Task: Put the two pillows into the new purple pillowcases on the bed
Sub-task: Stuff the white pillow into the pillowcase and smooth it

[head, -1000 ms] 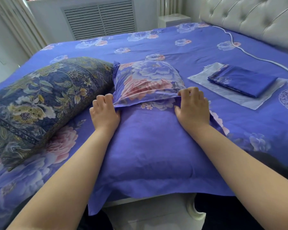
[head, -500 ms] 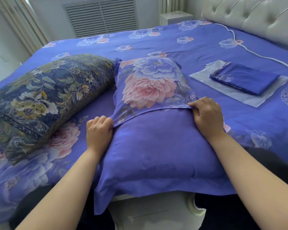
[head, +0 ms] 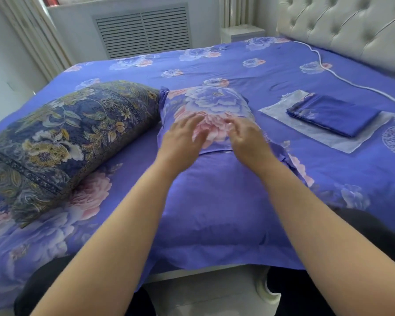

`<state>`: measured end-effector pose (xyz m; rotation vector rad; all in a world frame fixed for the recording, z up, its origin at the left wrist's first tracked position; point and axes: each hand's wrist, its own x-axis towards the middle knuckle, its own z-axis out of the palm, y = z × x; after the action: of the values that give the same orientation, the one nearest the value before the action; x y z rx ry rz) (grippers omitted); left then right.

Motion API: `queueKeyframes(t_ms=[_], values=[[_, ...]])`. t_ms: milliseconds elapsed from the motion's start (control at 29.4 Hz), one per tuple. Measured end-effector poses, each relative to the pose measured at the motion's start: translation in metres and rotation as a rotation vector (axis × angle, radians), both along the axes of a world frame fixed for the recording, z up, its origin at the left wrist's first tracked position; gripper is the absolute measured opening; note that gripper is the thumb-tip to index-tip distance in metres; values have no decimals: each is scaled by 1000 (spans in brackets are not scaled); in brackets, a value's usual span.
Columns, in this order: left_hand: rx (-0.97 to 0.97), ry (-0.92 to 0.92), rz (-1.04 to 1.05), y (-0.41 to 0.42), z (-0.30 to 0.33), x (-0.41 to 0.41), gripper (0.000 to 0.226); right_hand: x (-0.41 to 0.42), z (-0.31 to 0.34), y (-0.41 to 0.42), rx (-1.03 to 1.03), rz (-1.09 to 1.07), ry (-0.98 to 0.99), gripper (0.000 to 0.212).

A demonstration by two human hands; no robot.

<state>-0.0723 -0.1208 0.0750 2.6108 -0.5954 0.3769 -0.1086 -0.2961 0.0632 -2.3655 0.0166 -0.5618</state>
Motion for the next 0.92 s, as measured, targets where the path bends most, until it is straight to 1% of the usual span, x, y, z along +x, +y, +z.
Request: queueKeyframes(t_ms=[34,68,102,136,170,238,272,340,374,408,442,544,578,646,680,748,816,850,918], values=[[24,110,-47,-15,-13,-3,54,10,-7,8,5,46,146,43],[79,239,-28,-21,-30,-4,58,17,-20,8,-68,14,298,50],[116,347,29,-18,-48,-3,61,18,-31,3,-161,-59,435,62],[114,426,91,-9,-65,0,65,16,-46,-8,-199,-140,536,78],[89,476,138,1,-76,2,69,12,-59,-23,-148,-220,612,93],[38,544,186,13,-88,4,78,3,-76,-50,83,-352,682,119],[22,570,204,15,-88,4,83,-1,-79,-60,208,-370,687,125],[-27,614,252,16,-86,5,97,-15,-72,-68,353,-391,694,120],[-66,636,282,15,-85,5,100,-20,-69,-70,370,-410,715,112],[-122,663,314,16,-84,4,102,-27,-59,-69,377,-400,720,100],[-181,681,338,18,-83,3,104,-30,-54,-71,426,-363,721,87],[-307,698,373,32,-81,-3,104,-39,-34,-63,743,-141,693,56],[-348,709,364,38,-80,-5,105,-40,-27,-56,786,-111,673,53],[-453,748,317,46,-74,-6,112,-28,-10,-44,670,-156,564,46],[-501,764,285,47,-70,-6,112,-19,2,-41,597,-163,471,41],[-574,826,199,45,-56,-8,98,-4,43,-34,410,-148,273,33],[-602,962,88,36,-42,-11,80,8,93,-25,100,-191,132,25],[-594,1010,15,29,-36,-13,75,10,122,-18,-93,-221,83,26],[-622,1007,-120,14,-28,-18,65,12,169,5,-472,-271,-23,33]])
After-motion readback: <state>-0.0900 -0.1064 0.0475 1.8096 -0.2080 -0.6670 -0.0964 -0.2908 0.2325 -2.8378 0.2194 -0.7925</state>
